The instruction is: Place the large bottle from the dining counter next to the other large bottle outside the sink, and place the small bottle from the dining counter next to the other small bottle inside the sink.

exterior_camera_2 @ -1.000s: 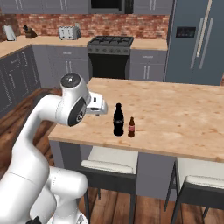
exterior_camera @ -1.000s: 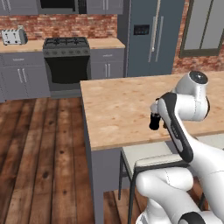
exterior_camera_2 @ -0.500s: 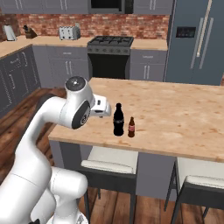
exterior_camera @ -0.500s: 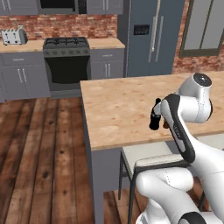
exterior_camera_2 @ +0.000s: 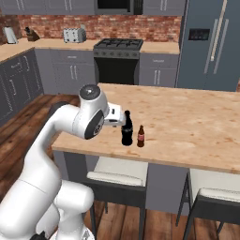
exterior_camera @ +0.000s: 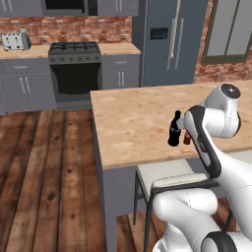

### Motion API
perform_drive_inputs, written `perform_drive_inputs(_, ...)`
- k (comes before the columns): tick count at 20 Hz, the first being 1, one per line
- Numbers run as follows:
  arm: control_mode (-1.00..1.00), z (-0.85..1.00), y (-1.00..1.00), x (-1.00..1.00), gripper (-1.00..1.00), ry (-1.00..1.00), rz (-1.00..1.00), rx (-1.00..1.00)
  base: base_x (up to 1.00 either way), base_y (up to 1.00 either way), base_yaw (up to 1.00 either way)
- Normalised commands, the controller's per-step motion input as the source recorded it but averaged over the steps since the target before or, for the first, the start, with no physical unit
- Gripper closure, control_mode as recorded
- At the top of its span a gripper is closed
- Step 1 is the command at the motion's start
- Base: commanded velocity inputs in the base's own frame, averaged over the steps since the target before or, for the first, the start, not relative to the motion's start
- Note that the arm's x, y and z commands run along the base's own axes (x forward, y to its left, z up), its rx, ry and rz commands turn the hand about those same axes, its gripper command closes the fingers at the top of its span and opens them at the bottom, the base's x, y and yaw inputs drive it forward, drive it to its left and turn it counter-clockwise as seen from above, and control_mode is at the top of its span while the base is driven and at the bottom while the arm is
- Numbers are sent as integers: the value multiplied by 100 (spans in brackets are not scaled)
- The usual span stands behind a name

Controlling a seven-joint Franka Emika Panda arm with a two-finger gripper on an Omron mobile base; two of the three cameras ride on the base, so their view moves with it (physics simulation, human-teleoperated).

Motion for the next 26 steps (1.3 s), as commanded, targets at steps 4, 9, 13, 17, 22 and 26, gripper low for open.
perform_drive_inputs(4,-100,-16,-11,16,-100,0,0,0,0,0,0)
perform_drive_inputs(9,-100,-19,-5,19,-100,0,0,0,0,0,0)
perform_drive_inputs(13,-100,-17,-6,23,-100,0,0,0,0,0,0)
perform_drive_inputs(17,-100,-13,-4,23,-100,0,0,0,0,0,0)
perform_drive_inputs(22,-100,-10,-6,21,-100,0,0,0,0,0,0)
perform_drive_inputs(26,-100,-11,-6,28,-100,0,0,0,0,0,0)
